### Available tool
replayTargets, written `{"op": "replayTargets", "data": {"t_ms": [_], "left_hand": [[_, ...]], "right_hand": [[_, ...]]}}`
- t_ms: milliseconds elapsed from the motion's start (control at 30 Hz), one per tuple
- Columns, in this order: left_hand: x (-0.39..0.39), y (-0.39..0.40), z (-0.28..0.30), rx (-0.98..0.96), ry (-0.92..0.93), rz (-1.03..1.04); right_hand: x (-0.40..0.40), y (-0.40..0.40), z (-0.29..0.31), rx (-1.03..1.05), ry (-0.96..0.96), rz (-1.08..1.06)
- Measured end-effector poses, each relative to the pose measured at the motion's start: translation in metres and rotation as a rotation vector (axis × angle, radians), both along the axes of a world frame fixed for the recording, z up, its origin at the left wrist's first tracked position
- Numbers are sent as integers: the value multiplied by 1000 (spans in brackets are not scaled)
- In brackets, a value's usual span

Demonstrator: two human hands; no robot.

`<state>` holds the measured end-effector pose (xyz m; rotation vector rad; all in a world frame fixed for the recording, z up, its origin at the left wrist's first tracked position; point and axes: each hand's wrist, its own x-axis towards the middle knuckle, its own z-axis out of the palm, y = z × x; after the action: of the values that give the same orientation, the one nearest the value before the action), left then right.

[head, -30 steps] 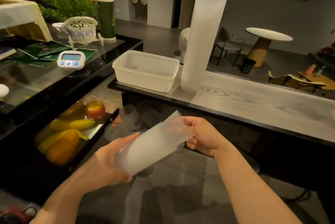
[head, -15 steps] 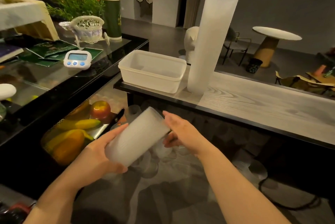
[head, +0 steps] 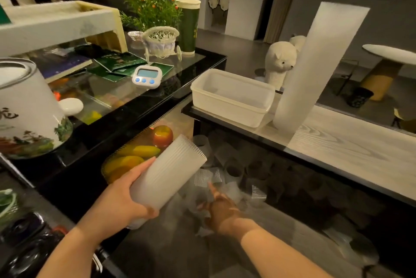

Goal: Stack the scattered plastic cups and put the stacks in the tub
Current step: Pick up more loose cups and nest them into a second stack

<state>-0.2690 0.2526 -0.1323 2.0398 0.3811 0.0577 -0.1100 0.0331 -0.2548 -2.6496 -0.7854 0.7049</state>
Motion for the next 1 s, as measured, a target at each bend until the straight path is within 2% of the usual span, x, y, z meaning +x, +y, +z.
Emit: {"op": "replayTargets", "data": {"t_ms": [167,333,500,567,633,700,800,933,1000], "left_hand": [[-2,5,-5,-31,29,-5],[5,0,-14,-60,106,-72],[13,-11,-21,4,174,-144],[17,-16,-20,16,188,-181],[23,-21,-16,22,198,-222],[30,-26,-11,32,206,-264],[38,-34,-2,43,213,-324],[44,-44,10,41,240,-372],[45,-48,12,54,239,-380]], "right_hand": [[1,-10,-11,102,60,-106],[0,-36,24,203,-7,-177],[6,-78,68,764,199,-640],[9,-96,96,930,288,-689],[9,-109,125,1016,357,-636],[8,-115,149,1015,428,-511],[7,-117,166,906,427,-379],[6,-110,175,765,364,-329],[6,-106,175,787,400,-323]]}}
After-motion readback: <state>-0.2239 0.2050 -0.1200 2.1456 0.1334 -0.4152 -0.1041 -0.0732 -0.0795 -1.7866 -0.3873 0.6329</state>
